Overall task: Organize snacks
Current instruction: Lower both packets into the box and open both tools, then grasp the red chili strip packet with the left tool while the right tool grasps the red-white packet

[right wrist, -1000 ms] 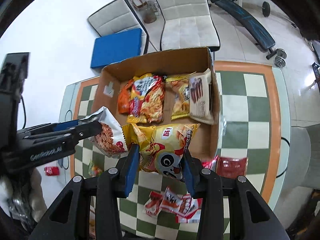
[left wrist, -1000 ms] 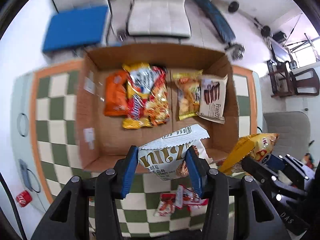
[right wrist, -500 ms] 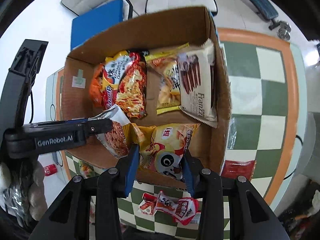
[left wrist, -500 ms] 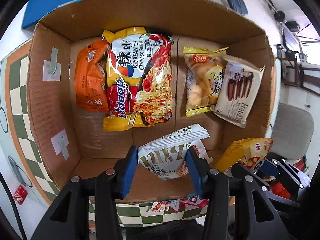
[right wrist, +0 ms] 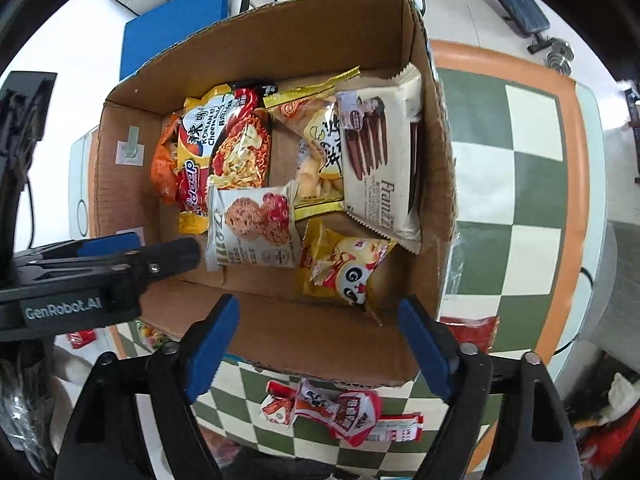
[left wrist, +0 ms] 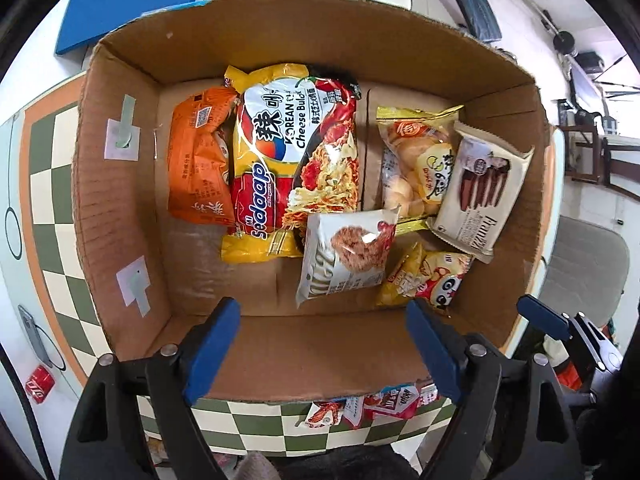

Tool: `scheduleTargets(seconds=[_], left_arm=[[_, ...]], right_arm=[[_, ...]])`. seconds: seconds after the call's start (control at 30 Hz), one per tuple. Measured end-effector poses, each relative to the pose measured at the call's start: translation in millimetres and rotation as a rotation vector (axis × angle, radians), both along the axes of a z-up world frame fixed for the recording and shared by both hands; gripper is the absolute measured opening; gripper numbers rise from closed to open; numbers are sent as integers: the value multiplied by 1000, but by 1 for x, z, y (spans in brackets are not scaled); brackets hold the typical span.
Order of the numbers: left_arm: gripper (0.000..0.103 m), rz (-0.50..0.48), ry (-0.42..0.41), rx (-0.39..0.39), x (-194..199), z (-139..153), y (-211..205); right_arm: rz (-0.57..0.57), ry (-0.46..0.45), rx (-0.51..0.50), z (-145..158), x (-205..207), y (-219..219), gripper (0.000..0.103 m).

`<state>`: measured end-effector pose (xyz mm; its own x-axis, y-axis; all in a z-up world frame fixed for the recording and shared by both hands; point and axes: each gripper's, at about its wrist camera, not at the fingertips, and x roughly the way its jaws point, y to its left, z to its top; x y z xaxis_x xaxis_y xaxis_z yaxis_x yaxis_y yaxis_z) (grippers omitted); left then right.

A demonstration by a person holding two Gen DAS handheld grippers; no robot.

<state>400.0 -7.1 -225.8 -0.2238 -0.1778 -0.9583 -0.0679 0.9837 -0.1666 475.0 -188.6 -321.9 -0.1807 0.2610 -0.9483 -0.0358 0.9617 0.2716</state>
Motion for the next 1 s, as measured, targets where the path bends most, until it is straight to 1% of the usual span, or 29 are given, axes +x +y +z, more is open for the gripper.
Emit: scheduleTargets(seconds=[0.1, 0.17, 0.23, 0.3, 0.33, 0.37, 0.5, 0.57, 0.63, 0.7, 0.73, 0.8, 0.87, 0.93, 0.97, 1.0], left_arm=[[85, 15, -18, -17, -6, 10, 7], [85, 27, -35, -30, -10, 17, 11], [85, 40, -73, -33, -16, 27, 14], [85, 52, -130, -18, -27, 40, 17], [85, 56, -162, -6, -33, 46, 18], [85, 61, -212, 8, -41, 54, 19], [85, 34, -334, 95, -83, 76, 16], [85, 32, -369, 125, -108, 79, 15], [85, 39, -388, 150, -133, 76, 15], [85, 44, -381, 166, -161, 67, 18], [85, 43, -374, 164, -171, 63, 19], [85, 43, -336, 168, -194, 43, 19], [85, 32, -298, 173, -210, 24, 16], [85, 30, -263, 182, -223, 3, 13], [85, 22, -238, 190, -228, -11, 11], [85, 18, -224, 194, -235, -18, 10]], right_arm=[[-10, -19, -11, 4, 0, 0, 87], [-20, -42, -21, 9, -2, 0, 91], [-22, -78, -29, 16, -5, 1, 91], [-22, -113, -28, 26, -12, 3, 91], [-27, -123, -16, 30, -16, 3, 91], [-35, -131, -2, 35, -22, 3, 91], [-71, -178, 23, 54, -49, 2, 91], [-98, -191, 25, 59, -69, -2, 92], [-133, -175, 34, 57, -91, -9, 92], [-204, -125, 49, 45, -118, -22, 92], [-243, -79, 63, 34, -134, -29, 92], [-309, 6, 99, 11, -163, -41, 92], [-349, 97, 117, -20, -187, -48, 92], [-382, 165, 119, -50, -206, -54, 92], [-382, 178, 109, -59, -211, -54, 92], [-386, 186, 102, -69, -215, -55, 92]])
